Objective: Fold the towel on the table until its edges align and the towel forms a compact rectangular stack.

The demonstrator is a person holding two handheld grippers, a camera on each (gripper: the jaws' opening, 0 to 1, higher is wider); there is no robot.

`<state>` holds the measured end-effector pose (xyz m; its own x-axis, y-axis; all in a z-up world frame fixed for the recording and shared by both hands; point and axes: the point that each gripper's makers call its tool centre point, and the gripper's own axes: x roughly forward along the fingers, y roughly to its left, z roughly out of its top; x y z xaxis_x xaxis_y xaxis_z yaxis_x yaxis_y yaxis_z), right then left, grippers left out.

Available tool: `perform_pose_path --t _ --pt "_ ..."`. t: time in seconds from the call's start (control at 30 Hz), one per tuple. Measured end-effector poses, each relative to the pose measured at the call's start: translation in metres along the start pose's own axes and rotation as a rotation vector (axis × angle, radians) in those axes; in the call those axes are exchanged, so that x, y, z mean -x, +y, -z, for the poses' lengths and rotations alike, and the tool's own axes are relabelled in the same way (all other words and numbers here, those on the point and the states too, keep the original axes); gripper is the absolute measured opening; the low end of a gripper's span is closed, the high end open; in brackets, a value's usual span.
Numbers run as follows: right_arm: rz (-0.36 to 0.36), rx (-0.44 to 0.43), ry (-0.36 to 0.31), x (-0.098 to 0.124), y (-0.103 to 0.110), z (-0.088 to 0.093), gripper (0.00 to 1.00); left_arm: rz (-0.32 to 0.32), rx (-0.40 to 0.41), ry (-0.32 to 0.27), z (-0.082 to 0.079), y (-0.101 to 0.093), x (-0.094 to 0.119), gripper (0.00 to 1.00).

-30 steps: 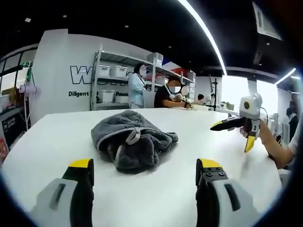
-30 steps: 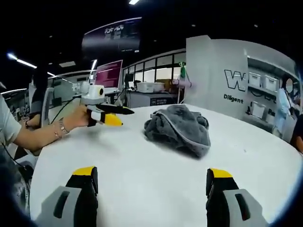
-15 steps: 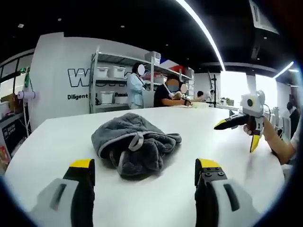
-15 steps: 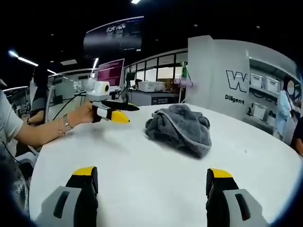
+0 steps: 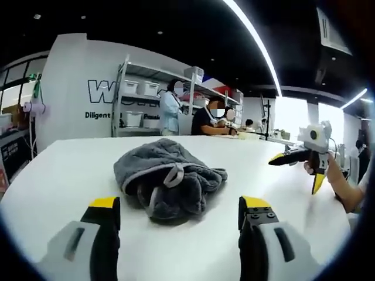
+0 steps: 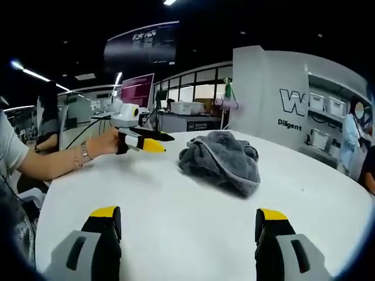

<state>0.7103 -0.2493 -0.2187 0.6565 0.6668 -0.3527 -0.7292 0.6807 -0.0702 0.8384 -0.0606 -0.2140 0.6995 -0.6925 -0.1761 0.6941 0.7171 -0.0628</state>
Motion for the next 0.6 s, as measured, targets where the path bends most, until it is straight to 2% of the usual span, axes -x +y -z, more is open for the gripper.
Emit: perform_pose_path --t 0.2,0.6 --pt "0.011 -0.001 -0.009 0.002 -0.003 -0.002 0.99 0.009 0.002 0.006 0.001 -0.004 -0.011 0.86" --pt "0.018 -0.009 -0.027 0.003 -0.007 -0.005 0.99 -0.012 -0.055 0.077 0.012 0.001 -0.027 0.83"
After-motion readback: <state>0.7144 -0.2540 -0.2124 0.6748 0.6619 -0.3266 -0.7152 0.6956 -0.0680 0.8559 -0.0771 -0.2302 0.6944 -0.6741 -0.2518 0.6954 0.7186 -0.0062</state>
